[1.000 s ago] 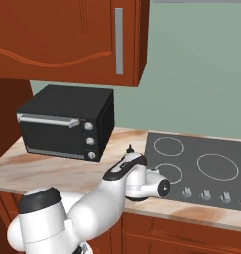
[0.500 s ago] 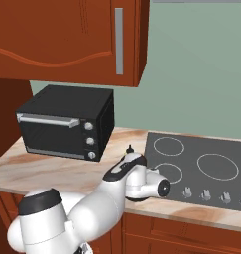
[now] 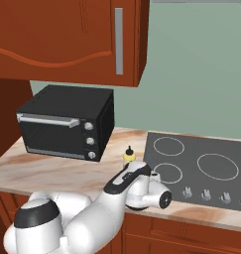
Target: Take 2 condiments from the cabinet and move them on the counter near the stove.Make sure the condiments are lined up with each other, next to each other.
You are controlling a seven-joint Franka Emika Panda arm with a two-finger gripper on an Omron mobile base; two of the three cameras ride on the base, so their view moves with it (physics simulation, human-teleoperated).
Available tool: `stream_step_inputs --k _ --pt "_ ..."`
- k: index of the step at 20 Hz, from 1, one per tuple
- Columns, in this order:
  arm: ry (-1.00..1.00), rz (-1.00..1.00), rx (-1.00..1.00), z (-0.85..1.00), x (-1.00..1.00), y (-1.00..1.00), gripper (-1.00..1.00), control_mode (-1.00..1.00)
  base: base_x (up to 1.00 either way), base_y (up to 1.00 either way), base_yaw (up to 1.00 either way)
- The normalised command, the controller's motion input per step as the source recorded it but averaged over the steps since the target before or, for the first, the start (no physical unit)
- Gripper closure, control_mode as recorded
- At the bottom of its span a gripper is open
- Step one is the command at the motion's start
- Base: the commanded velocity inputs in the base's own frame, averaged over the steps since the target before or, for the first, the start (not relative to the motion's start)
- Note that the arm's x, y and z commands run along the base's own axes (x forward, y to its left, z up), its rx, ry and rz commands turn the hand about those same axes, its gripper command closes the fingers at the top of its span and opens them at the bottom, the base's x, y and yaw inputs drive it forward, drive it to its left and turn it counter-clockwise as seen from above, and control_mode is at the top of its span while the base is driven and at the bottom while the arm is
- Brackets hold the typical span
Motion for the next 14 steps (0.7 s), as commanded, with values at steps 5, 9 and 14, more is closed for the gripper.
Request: stream_step_inputs --k 5,9,14 --pt "-0.06 0.0 0.0 0.0 -0.2 0.0 -1.0 -1.0 0.0 0.0 0.0" --pt "-0.05 0.0 0.01 0.0 0.0 0.0 -1.0 -1.0 0.0 0.0 0.0" --pt "-0.01 0.0 0.03 0.0 0.0 0.0 -1.0 -1.0 0.0 0.0 0.0"
